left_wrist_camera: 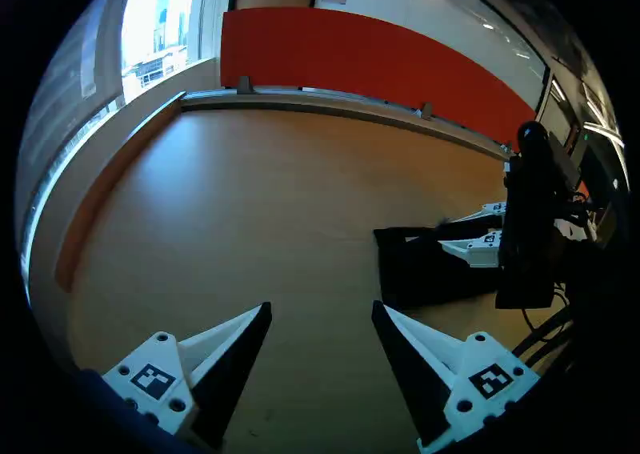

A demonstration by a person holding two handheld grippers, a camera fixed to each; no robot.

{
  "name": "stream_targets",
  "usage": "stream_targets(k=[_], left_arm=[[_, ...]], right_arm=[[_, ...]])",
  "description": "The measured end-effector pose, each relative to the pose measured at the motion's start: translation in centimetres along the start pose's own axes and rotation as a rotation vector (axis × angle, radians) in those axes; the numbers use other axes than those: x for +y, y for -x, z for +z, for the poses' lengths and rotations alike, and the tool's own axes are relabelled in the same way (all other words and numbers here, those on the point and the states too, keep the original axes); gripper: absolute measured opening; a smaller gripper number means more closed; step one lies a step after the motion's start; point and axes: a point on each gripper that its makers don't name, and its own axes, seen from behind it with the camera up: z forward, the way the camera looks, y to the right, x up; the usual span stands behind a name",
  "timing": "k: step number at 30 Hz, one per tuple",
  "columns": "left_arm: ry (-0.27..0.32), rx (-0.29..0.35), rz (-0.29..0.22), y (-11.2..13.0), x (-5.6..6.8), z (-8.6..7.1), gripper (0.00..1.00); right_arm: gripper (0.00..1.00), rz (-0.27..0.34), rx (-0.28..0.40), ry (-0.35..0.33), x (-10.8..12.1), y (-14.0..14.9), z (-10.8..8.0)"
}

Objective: Fold towel

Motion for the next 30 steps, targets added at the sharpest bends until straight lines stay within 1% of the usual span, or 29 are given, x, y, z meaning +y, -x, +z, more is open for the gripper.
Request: stream_targets(k=[12, 14, 16, 21, 24, 30], left_arm=[[0.002, -0.003, 0.007, -0.02, 0.22, 0.14, 0.93], [0.004, -0.003, 0.006, -0.07, 0.27, 0.16, 0.93], [0.005, -0.003, 0.006, -0.11, 0.3, 0.19, 0.93], [0.005, -0.003, 0.01, -0.23, 0.4, 0.22, 0.93], [0.007, -0.002, 0.011, -0.32, 0.49, 0.17, 0.93], [0.006, -0.004, 0.013, -0.25, 0.53, 0.19, 0.93]], right_arm=[[0.68, 0.016, 0.012, 0.008, 0.37, -0.62, 0.08], [0.72, 0.02, 0.016, 0.009, 0.34, -0.68, -0.01], [0.78, 0.023, 0.02, 0.011, 0.34, -0.71, -0.1], [0.8, 0.03, 0.026, 0.016, 0.44, -0.73, -0.16], [0.88, 0.035, 0.028, 0.018, 0.49, -0.68, -0.15], [0.95, 0.037, 0.035, 0.019, 0.54, -0.56, -0.56]])
